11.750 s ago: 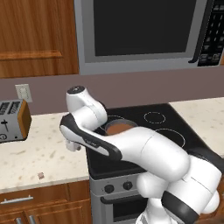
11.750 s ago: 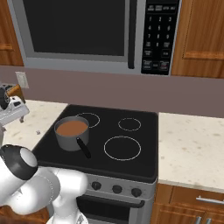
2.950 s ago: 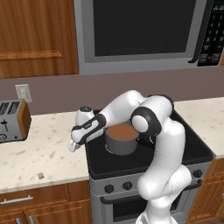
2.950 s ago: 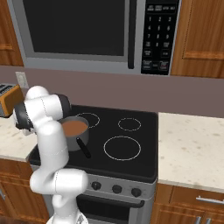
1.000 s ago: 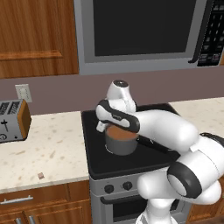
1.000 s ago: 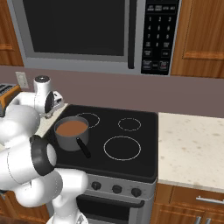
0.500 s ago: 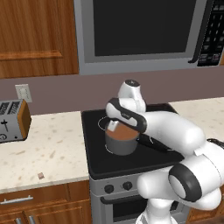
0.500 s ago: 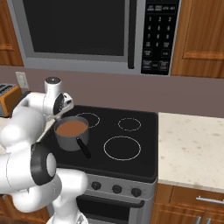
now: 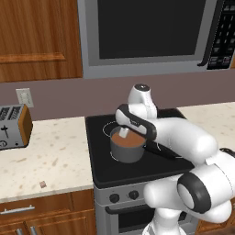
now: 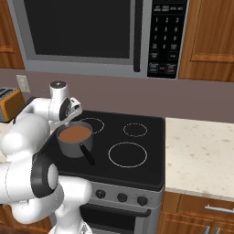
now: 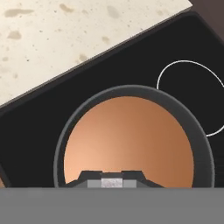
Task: Pick up the sugar cube(s) and place them in the saucepan with hot chocolate.
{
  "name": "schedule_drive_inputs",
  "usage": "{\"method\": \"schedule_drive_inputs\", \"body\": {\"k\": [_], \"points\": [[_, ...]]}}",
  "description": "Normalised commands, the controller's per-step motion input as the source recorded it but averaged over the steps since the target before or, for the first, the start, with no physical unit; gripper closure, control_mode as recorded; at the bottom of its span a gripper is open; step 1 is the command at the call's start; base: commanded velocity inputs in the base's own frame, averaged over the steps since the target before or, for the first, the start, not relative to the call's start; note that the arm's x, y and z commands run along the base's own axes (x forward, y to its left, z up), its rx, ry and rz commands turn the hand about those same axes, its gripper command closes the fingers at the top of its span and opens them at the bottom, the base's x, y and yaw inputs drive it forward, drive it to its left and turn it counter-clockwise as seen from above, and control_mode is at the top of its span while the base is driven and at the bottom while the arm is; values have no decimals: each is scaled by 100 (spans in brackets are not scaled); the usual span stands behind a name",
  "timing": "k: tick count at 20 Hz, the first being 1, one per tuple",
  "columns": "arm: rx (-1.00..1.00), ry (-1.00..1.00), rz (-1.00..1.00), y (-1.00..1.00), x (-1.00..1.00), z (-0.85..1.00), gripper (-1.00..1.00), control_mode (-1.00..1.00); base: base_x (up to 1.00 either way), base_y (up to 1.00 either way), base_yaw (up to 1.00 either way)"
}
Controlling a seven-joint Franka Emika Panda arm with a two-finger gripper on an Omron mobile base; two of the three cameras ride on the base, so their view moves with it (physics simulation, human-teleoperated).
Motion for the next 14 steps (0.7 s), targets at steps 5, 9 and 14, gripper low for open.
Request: {"method": "schedule_drive_inputs", "body": {"k": [5, 9, 14], "points": [[-8, 0, -8, -11, 0, -9, 100, -100, 0, 0, 0], [-1, 0, -9, 0, 5, -19, 100, -100, 0, 0, 0], [0, 0, -10, 0, 13, -12, 100, -100, 0, 0, 0]]}}
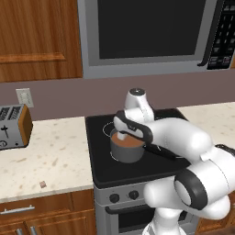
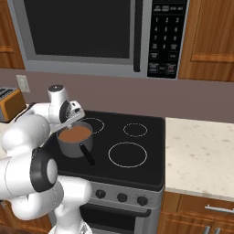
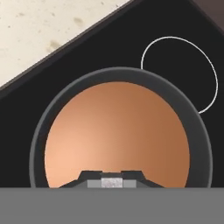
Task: Pick up the sugar cube(s) and place them in the saucepan with hot chocolate.
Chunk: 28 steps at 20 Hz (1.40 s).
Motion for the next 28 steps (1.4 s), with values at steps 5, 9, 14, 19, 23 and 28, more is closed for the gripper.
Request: {"method": "schedule_drive_inputs", "body": {"k": [5, 9, 14, 19, 23, 28], "points": [[2, 1, -10, 0, 15, -1, 100, -100, 0, 0, 0], [8, 0, -7, -1, 10, -2, 100, -100, 0, 0, 0], [9, 1, -4, -9, 8, 0, 100, -100, 0, 0, 0], [4, 1, -3, -9, 7, -10, 100, -100, 0, 0, 0], [0, 0, -1, 0, 3, -3, 100, -100, 0, 0, 0], [0, 1, 0, 0, 11, -6, 100, -100, 0, 0, 0]]}}
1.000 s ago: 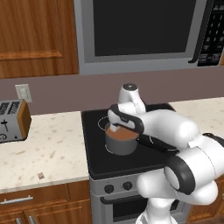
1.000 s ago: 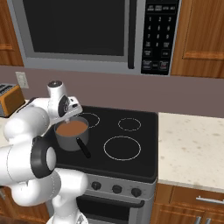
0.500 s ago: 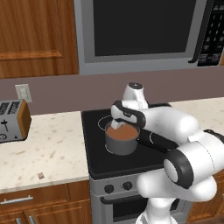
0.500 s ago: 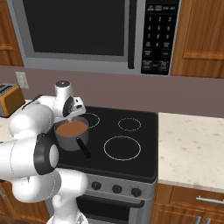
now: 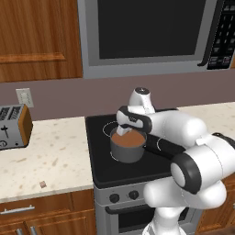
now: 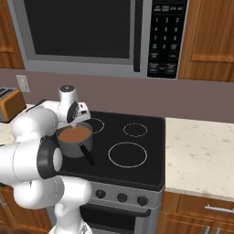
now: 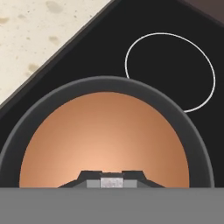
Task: Pick up the sugar cube(s) and place them in the saucepan with hot chocolate.
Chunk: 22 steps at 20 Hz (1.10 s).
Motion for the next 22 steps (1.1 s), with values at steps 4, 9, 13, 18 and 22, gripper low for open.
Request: {"method": "schedule_drive_inputs", "body": {"k": [4, 9, 13, 18, 22], "points": [[0, 0, 0, 0, 0, -1, 100, -100, 0, 0, 0], [0, 0, 0, 0, 1, 0, 100, -100, 0, 0, 0], [0, 0, 0, 0, 0, 0, 100, -100, 0, 0, 0], [0, 0, 0, 0, 0, 0, 100, -100, 0, 0, 0], [0, 0, 0, 0, 0, 0, 100, -100, 0, 0, 0]]}}
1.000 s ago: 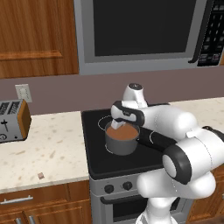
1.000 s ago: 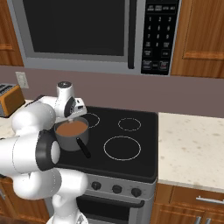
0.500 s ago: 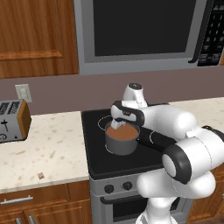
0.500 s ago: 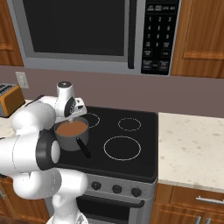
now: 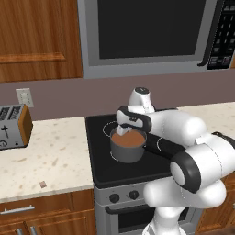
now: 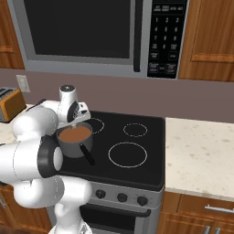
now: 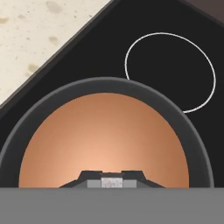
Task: Pick up the sugar cube(s) and place them in the saucepan with hot chocolate.
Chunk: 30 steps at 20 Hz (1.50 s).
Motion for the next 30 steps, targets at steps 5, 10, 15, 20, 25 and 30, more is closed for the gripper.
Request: {"method": "schedule_drive_inputs", "body": {"k": [5, 10, 15, 20, 25, 30], "points": [[0, 0, 0, 0, 0, -10, 100, -100, 0, 0, 0], [0, 0, 0, 0, 0, -18, 100, -100, 0, 0, 0], [0, 0, 0, 0, 0, -9, 100, -100, 0, 0, 0], [0, 0, 0, 0, 0, -19, 100, -100, 0, 0, 0], [0, 0, 0, 0, 0, -14, 100, -100, 0, 0, 0], [0, 0, 0, 0, 0, 0, -100, -100, 0, 0, 0]]}}
